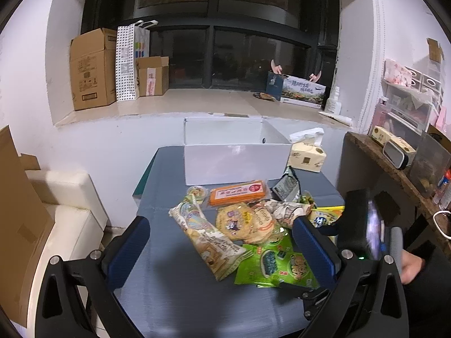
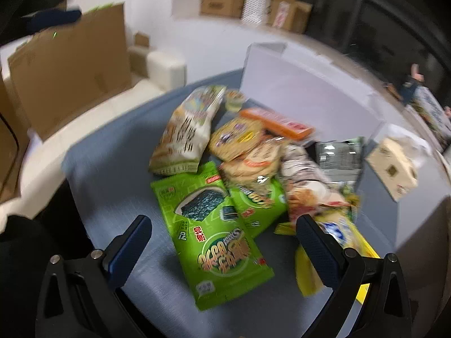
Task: Organize snacks
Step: 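Grasp the green seaweed pack with the right tool while the left tool grasps the cartoon chip bag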
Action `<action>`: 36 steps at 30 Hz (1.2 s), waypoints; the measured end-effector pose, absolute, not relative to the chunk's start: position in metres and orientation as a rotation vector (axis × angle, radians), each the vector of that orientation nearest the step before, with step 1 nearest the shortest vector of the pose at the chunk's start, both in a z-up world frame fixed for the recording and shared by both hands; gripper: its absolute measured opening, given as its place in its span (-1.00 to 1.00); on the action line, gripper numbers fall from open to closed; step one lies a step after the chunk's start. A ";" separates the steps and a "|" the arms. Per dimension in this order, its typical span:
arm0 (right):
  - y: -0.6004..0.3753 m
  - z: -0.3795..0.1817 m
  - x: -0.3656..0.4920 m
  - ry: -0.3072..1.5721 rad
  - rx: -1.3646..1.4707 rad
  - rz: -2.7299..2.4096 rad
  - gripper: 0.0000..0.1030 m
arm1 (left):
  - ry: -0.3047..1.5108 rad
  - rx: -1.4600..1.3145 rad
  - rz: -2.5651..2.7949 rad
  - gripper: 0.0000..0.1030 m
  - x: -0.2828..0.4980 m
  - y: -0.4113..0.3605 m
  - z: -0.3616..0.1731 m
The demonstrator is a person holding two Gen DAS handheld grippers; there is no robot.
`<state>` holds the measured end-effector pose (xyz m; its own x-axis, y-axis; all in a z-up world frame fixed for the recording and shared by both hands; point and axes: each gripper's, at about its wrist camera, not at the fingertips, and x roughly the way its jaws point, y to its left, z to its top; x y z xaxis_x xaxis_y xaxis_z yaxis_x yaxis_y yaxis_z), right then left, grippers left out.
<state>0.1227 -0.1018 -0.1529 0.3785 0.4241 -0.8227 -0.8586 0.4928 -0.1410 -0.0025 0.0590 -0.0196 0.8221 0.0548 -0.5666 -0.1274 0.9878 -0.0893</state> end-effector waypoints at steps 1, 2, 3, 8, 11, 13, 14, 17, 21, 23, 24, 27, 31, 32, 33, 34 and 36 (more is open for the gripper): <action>-0.098 -0.159 0.125 0.827 -0.641 0.901 1.00 | 0.600 -0.125 0.099 1.00 -0.003 0.061 -0.021; -0.095 -0.166 0.128 0.845 -0.658 0.912 1.00 | 0.604 -0.126 0.101 1.00 -0.003 0.063 -0.022; -0.092 -0.172 0.130 0.863 -0.676 0.914 1.00 | 0.607 -0.127 0.104 1.00 -0.003 0.063 -0.023; -0.087 -0.196 0.133 0.921 -0.706 0.940 0.73 | 0.625 -0.141 0.117 1.00 0.000 0.071 -0.031; -0.089 -0.199 0.128 0.910 -0.723 0.949 0.50 | 0.633 -0.150 0.124 1.00 0.001 0.074 -0.034; -0.092 -0.195 0.126 0.909 -0.709 0.972 0.49 | 0.634 -0.162 0.125 1.00 0.001 0.076 -0.036; -0.095 -0.191 0.125 0.897 -0.701 0.974 0.48 | 0.636 -0.171 0.125 1.00 0.002 0.078 -0.037; -0.108 -0.174 0.128 0.870 -0.646 0.968 0.48 | 0.645 -0.201 0.123 1.00 0.005 0.082 -0.041; -0.135 -0.147 0.126 0.818 -0.558 0.927 0.47 | 0.663 -0.246 0.127 1.00 0.011 0.089 -0.048; -0.152 -0.132 0.122 0.783 -0.502 0.883 0.47 | 0.673 -0.264 0.126 1.00 0.017 0.092 -0.053; -0.160 -0.125 0.119 0.768 -0.478 0.873 0.47 | 0.680 -0.275 0.128 1.00 0.022 0.093 -0.056; -0.186 -0.102 0.106 0.709 -0.404 0.833 0.46 | 0.722 -0.320 0.122 1.00 0.043 0.097 -0.070; -0.204 -0.084 0.103 0.644 -0.316 0.773 0.46 | 0.823 -0.406 0.153 1.00 0.085 0.109 -0.102; -0.208 -0.079 0.100 0.623 -0.298 0.757 0.46 | 0.851 -0.426 0.178 1.00 0.096 0.113 -0.111; -0.213 -0.073 0.097 0.602 -0.280 0.744 0.46 | 0.878 -0.444 0.198 1.00 0.107 0.117 -0.122; -0.217 -0.067 0.094 0.583 -0.262 0.733 0.46 | 0.911 -0.451 0.227 1.00 0.118 0.120 -0.131; -0.224 -0.058 0.091 0.555 -0.225 0.712 0.46 | 0.971 -0.477 0.259 0.99 0.138 0.126 -0.151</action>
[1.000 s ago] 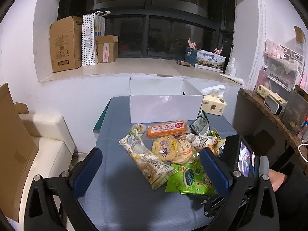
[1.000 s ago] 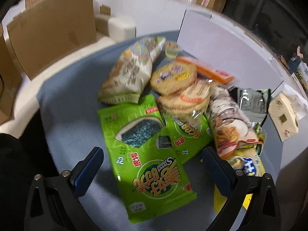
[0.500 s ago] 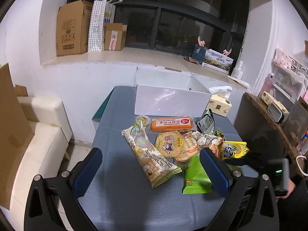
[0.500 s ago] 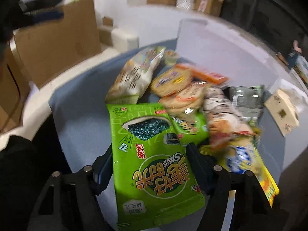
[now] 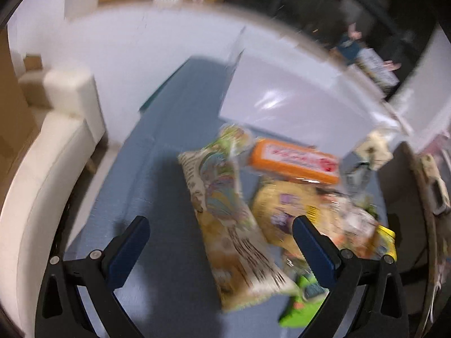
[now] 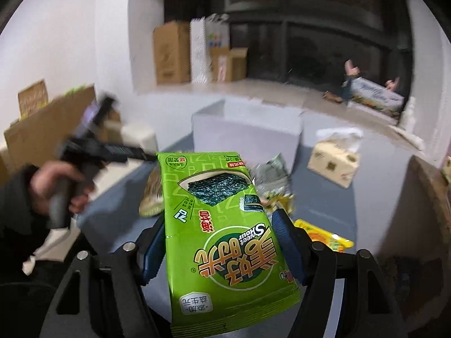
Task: Organize snacks
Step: 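Grasp the green seaweed pack with the right tool while the left tool grasps the cartoon chip bag, then carry both packs into the white box and open both tools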
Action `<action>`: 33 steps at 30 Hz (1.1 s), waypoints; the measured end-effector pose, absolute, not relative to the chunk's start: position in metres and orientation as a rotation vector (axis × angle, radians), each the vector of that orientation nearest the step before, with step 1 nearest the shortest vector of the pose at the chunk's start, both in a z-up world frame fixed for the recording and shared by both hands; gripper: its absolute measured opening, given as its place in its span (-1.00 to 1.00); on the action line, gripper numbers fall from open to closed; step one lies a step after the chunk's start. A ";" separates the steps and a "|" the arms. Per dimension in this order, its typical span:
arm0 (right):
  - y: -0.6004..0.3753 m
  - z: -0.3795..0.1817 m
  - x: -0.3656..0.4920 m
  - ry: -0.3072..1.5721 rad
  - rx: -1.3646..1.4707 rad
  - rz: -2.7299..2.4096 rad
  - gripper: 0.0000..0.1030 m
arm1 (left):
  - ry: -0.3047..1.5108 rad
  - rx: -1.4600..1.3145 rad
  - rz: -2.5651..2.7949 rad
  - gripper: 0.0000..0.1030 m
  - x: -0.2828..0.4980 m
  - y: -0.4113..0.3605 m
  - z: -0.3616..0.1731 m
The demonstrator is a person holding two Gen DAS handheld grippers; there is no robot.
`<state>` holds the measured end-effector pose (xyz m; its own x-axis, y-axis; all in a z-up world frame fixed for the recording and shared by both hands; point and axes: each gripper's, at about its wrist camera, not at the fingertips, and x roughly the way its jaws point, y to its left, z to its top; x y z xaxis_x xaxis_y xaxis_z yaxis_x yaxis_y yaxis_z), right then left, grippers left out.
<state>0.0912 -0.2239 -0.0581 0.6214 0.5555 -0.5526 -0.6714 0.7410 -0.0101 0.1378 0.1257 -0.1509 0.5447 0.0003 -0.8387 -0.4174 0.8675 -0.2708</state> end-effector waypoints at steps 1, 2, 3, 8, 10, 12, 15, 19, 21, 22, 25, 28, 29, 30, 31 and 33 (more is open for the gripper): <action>-0.227 -0.054 0.089 0.541 -0.215 0.704 0.46 | 1.012 -0.500 0.274 0.98 0.147 0.129 -0.163; -0.228 -0.052 0.088 0.527 -0.209 0.703 0.46 | 1.050 -0.527 0.288 0.98 0.153 0.131 -0.172; -0.229 -0.051 0.089 0.519 -0.199 0.715 0.46 | 1.072 -0.551 0.280 0.98 0.157 0.130 -0.179; -0.225 -0.060 0.094 0.551 -0.196 0.714 0.46 | 1.071 -0.536 0.295 0.31 0.164 0.126 -0.192; -0.224 -0.062 0.096 0.557 -0.192 0.716 0.46 | 1.084 -0.586 0.247 -0.12 0.163 0.128 -0.195; -0.222 -0.063 0.095 0.555 -0.194 0.720 0.46 | 1.057 -0.555 0.201 -0.24 0.159 0.125 -0.190; -0.216 -0.065 0.097 0.556 -0.193 0.715 0.46 | 0.943 -0.505 0.148 -0.25 0.142 0.120 -0.170; -0.212 -0.071 0.105 0.561 -0.135 0.703 0.46 | 0.766 -0.368 0.085 -0.25 0.117 0.105 -0.137; -0.207 -0.073 0.109 0.559 -0.120 0.693 0.46 | 0.708 -0.343 0.061 -0.25 0.112 0.103 -0.121; -0.204 -0.073 0.113 0.555 -0.117 0.684 0.46 | 0.689 -0.342 0.046 -0.25 0.112 0.102 -0.108; -0.192 -0.064 0.129 0.529 -0.097 0.666 0.46 | 0.639 -0.322 0.009 -0.25 0.123 0.098 -0.078; -0.176 -0.049 0.158 0.520 -0.070 0.640 0.46 | 0.603 -0.317 -0.028 -0.25 0.145 0.098 -0.054; -0.168 -0.043 0.172 0.507 -0.071 0.627 0.46 | 0.598 -0.309 -0.035 -0.25 0.154 0.099 -0.047; -0.163 -0.038 0.182 0.502 -0.068 0.620 0.46 | 0.590 -0.300 -0.047 -0.26 0.164 0.099 -0.041; -0.158 -0.033 0.194 0.503 -0.060 0.614 0.46 | 0.583 -0.290 -0.053 -0.26 0.173 0.098 -0.035; -0.146 -0.024 0.223 0.515 -0.031 0.606 0.46 | 0.580 -0.278 -0.050 -0.26 0.194 0.102 -0.019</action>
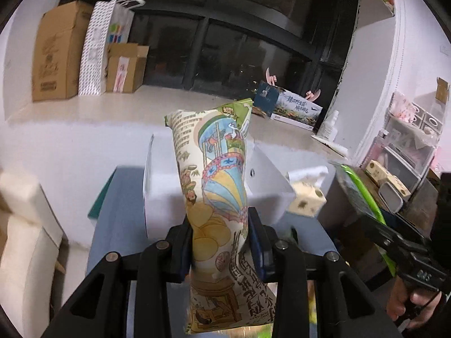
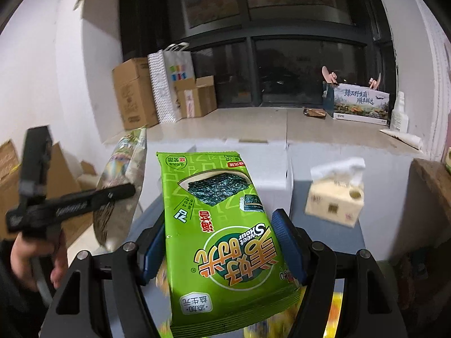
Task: Organize snacks
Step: 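Carry both packs into the white box and open both tools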
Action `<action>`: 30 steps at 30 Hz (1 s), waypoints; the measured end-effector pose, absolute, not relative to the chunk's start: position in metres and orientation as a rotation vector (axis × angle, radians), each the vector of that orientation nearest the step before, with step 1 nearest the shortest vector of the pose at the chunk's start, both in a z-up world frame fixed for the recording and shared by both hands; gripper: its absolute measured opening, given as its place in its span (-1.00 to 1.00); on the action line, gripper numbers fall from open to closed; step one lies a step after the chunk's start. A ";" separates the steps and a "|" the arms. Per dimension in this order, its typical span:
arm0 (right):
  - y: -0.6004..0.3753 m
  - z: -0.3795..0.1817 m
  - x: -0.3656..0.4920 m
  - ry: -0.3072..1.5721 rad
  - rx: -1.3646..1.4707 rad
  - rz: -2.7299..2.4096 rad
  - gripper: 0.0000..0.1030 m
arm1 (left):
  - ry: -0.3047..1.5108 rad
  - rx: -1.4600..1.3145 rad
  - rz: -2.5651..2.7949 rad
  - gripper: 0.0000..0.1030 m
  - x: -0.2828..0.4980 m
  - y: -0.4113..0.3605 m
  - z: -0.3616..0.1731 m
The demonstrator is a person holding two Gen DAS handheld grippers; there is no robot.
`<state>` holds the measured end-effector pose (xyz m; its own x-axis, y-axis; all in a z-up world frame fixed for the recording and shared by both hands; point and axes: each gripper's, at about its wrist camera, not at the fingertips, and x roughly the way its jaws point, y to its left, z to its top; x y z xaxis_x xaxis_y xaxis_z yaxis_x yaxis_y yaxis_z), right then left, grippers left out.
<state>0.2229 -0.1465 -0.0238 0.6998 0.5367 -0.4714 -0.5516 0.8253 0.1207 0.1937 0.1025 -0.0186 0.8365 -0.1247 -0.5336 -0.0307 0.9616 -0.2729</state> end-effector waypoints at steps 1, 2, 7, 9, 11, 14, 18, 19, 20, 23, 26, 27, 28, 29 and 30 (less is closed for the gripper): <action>-0.141 -0.021 0.237 0.523 -0.021 0.603 0.46 | 0.578 -0.284 -0.055 -0.26 0.204 0.104 -0.014; -0.134 -0.017 0.254 0.532 -0.013 0.581 0.46 | 0.586 -0.291 -0.060 -0.26 0.221 0.107 -0.009; -0.107 -0.015 0.325 0.605 0.009 0.517 0.46 | 0.635 -0.272 -0.057 -0.26 0.290 0.113 0.001; -0.095 -0.018 0.353 0.641 0.018 0.495 0.46 | 0.656 -0.274 -0.050 -0.26 0.318 0.117 -0.001; -0.084 -0.022 0.380 0.667 0.013 0.477 0.46 | 0.680 -0.276 -0.041 -0.26 0.348 0.123 -0.005; -0.077 -0.027 0.419 0.743 0.077 0.485 0.48 | 0.704 -0.267 -0.036 -0.24 0.377 0.131 -0.018; -0.080 -0.042 0.456 0.843 0.233 0.516 1.00 | 0.788 -0.286 0.014 0.93 0.393 0.142 -0.041; -0.081 -0.045 0.456 0.840 0.230 0.505 1.00 | 0.762 -0.285 0.012 1.00 0.390 0.145 -0.043; -0.082 -0.046 0.455 0.831 0.216 0.488 1.00 | 0.749 -0.277 0.016 1.00 0.387 0.146 -0.045; -0.085 -0.049 0.447 0.808 0.177 0.497 1.00 | 0.747 -0.271 0.022 1.00 0.381 0.151 -0.050; -0.091 -0.040 0.435 0.754 0.190 0.537 1.00 | 0.723 -0.261 0.017 1.00 0.368 0.150 -0.046; -0.093 -0.036 0.431 0.738 0.198 0.551 1.00 | 0.704 -0.259 0.010 1.00 0.360 0.148 -0.041; -0.096 -0.031 0.425 0.719 0.201 0.567 1.00 | 0.687 -0.258 0.003 1.00 0.354 0.147 -0.036; -0.098 -0.023 0.418 0.692 0.203 0.582 1.00 | 0.660 -0.253 -0.006 1.00 0.344 0.146 -0.029; -0.101 -0.018 0.411 0.667 0.201 0.590 1.00 | 0.638 -0.250 -0.010 1.00 0.336 0.143 -0.023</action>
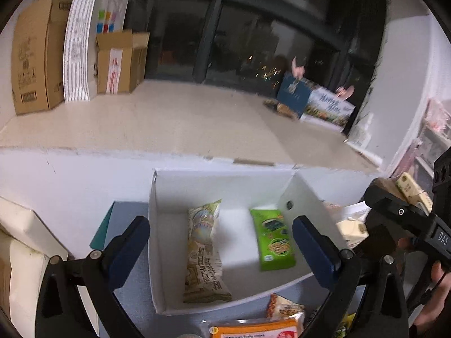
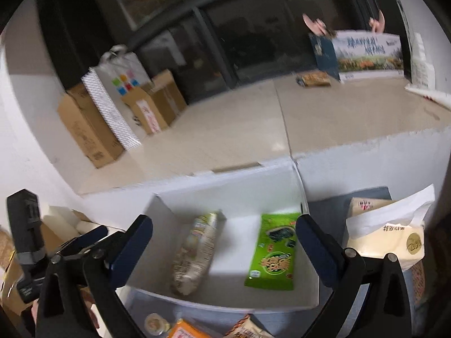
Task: Organize snacks
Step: 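Carry both packs into the white box and open both tools, then grasp the yellow-green chip bag with the right tool while the left tool grasps the jelly cup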
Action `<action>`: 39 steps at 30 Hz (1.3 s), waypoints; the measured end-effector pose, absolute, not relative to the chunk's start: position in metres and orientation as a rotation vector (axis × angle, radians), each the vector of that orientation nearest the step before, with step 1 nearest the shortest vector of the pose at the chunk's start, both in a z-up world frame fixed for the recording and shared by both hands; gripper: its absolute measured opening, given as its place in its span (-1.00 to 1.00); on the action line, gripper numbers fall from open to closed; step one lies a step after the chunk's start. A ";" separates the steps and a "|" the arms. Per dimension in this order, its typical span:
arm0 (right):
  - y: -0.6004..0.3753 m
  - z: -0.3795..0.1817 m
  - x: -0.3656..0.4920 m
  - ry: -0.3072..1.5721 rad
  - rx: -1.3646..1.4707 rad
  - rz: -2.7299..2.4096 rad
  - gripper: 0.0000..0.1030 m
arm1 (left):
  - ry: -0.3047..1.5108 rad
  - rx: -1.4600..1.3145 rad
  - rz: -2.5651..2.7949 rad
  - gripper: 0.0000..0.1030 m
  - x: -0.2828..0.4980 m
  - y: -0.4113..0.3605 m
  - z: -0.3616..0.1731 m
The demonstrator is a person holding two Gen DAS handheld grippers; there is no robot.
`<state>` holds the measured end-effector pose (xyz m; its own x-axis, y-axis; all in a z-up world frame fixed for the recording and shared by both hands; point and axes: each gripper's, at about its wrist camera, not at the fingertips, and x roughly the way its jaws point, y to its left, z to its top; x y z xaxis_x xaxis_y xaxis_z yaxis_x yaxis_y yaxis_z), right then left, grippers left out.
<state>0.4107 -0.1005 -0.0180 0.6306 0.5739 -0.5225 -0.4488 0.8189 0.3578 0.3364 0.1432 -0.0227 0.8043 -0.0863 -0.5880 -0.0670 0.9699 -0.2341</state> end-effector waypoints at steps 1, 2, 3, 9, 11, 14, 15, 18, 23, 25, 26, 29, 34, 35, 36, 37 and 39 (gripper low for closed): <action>-0.103 -0.013 0.403 0.638 0.196 0.597 1.00 | 0.611 -0.251 -0.017 1.00 0.326 0.141 -0.017; -0.108 -0.006 0.390 0.605 0.181 0.600 1.00 | 0.574 -0.252 -0.036 1.00 0.311 0.139 -0.012; -0.111 -0.002 0.382 0.595 0.175 0.601 1.00 | 0.554 -0.251 -0.054 1.00 0.299 0.136 -0.008; -0.159 0.026 0.315 0.491 0.183 0.697 1.00 | 0.437 -0.213 -0.176 1.00 0.211 0.110 0.003; -0.175 0.031 0.284 0.448 0.165 0.708 1.00 | 0.454 -0.251 -0.193 1.00 0.182 0.107 0.001; -0.200 0.027 0.244 0.422 0.171 0.716 1.00 | 0.478 -0.357 -0.201 1.00 0.149 0.109 -0.011; -0.209 0.022 0.228 0.425 0.165 0.707 1.00 | 0.480 -0.380 -0.196 1.00 0.140 0.108 -0.016; -0.234 0.004 0.189 0.424 0.135 0.625 1.00 | 0.500 -0.356 -0.150 1.00 0.113 0.097 -0.032; -0.276 -0.044 0.141 0.464 0.165 0.509 1.00 | 0.547 -0.290 -0.161 1.00 0.077 0.073 -0.053; -0.285 -0.061 0.135 0.503 0.159 0.495 1.00 | 0.563 -0.286 -0.177 1.00 0.068 0.065 -0.057; -0.288 -0.071 0.135 0.532 0.148 0.478 1.00 | 0.567 -0.281 -0.181 1.00 0.064 0.062 -0.059; -0.286 -0.099 0.140 0.649 0.108 0.478 1.00 | 0.563 -0.249 -0.190 1.00 0.053 0.050 -0.060; -0.262 -0.132 0.155 0.741 0.031 0.523 1.00 | 0.588 -0.201 -0.185 1.00 0.054 0.041 -0.064; -0.253 -0.141 0.162 0.772 0.008 0.535 1.00 | 0.594 -0.199 -0.182 1.00 0.054 0.041 -0.065; -0.246 -0.147 0.167 0.791 -0.007 0.541 1.00 | 0.602 -0.201 -0.183 1.00 0.055 0.042 -0.067; -0.239 -0.153 0.174 0.807 -0.028 0.543 1.00 | 0.606 -0.204 -0.186 1.00 0.055 0.043 -0.070; -0.228 -0.162 0.183 0.825 -0.058 0.548 1.00 | 0.614 -0.207 -0.188 1.00 0.054 0.045 -0.073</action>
<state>0.1830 -0.2279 -0.1620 0.5484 0.4404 -0.7109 -0.4843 0.8603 0.1594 0.0539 0.0448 -0.0728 0.8017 -0.2351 -0.5495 0.1128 0.9624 -0.2471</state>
